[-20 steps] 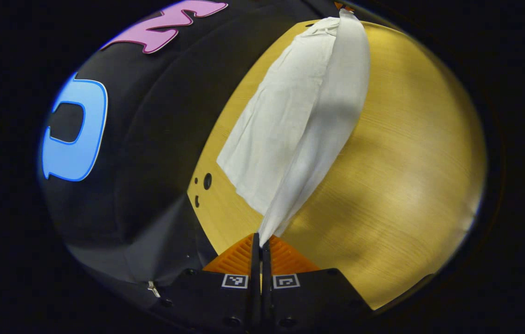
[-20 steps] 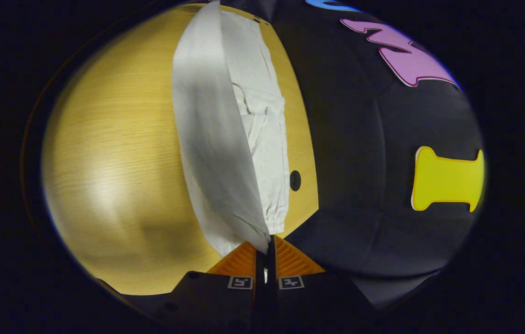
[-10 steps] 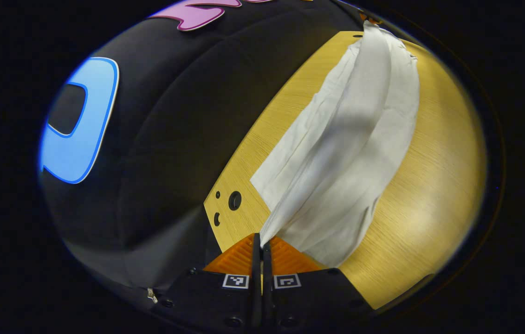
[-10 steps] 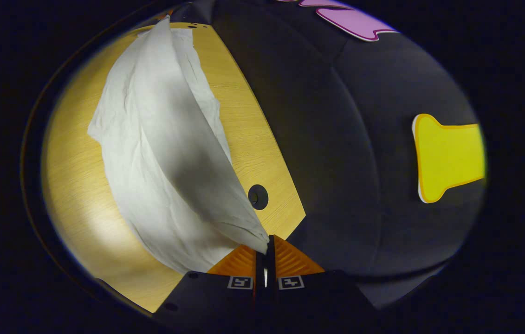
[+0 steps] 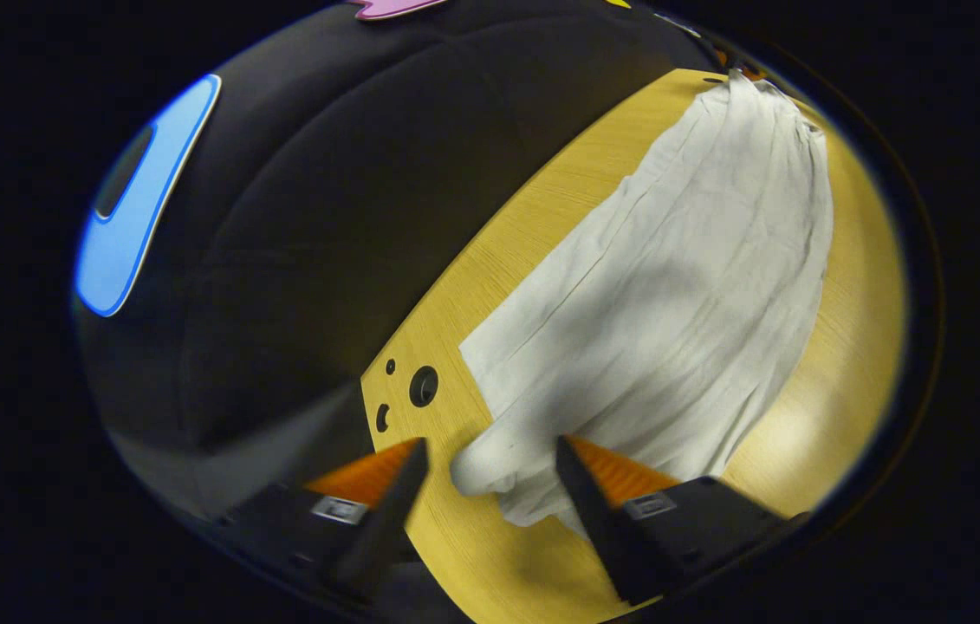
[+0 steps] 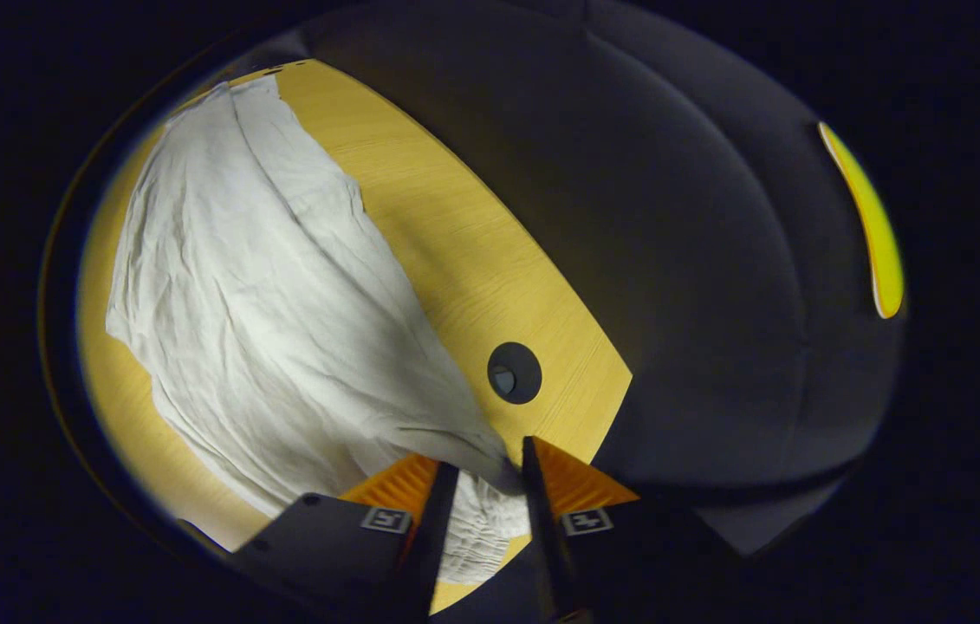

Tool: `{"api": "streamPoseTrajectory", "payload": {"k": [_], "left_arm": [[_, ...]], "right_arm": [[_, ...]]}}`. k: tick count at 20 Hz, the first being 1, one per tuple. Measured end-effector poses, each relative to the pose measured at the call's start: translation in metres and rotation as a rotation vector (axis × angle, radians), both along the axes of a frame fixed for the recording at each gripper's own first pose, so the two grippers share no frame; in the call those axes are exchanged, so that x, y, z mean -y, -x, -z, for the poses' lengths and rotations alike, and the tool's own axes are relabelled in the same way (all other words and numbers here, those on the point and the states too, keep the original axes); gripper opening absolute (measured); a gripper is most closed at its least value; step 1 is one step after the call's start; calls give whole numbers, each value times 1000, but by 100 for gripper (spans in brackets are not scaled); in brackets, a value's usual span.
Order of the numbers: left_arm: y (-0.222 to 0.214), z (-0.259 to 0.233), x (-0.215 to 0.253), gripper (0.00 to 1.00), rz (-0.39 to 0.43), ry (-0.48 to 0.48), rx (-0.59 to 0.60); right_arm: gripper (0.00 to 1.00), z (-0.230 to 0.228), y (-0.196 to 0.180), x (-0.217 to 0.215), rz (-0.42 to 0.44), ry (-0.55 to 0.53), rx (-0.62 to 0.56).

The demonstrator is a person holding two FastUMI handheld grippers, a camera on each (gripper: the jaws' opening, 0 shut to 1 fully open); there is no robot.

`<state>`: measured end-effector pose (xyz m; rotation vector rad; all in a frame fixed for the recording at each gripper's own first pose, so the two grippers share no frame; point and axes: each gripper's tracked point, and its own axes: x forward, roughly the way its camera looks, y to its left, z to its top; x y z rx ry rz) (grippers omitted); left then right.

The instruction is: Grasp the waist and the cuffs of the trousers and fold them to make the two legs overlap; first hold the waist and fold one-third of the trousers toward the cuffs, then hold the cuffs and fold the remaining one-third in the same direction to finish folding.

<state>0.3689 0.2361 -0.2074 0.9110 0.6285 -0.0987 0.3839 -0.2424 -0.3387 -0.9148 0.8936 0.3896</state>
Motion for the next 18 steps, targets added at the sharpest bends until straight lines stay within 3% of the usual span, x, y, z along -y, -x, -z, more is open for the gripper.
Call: {"api": "streamPoseTrajectory", "payload": {"k": [1,3,11,18], "left_arm": [[2,-5,-2,99,-12,8,23],[13,-22,-4,96,-42,38,78],[71,-82,2,96,-186,269,359],[125,-103,24,97,-302,550,483]], "right_arm": [[73,-4,-1,1,29,-27,8],[99,-24,2,7,112,-109,42],[98,-86,17,40,470,-442,232],[98,-37,53,47,780,-729,237]]}}
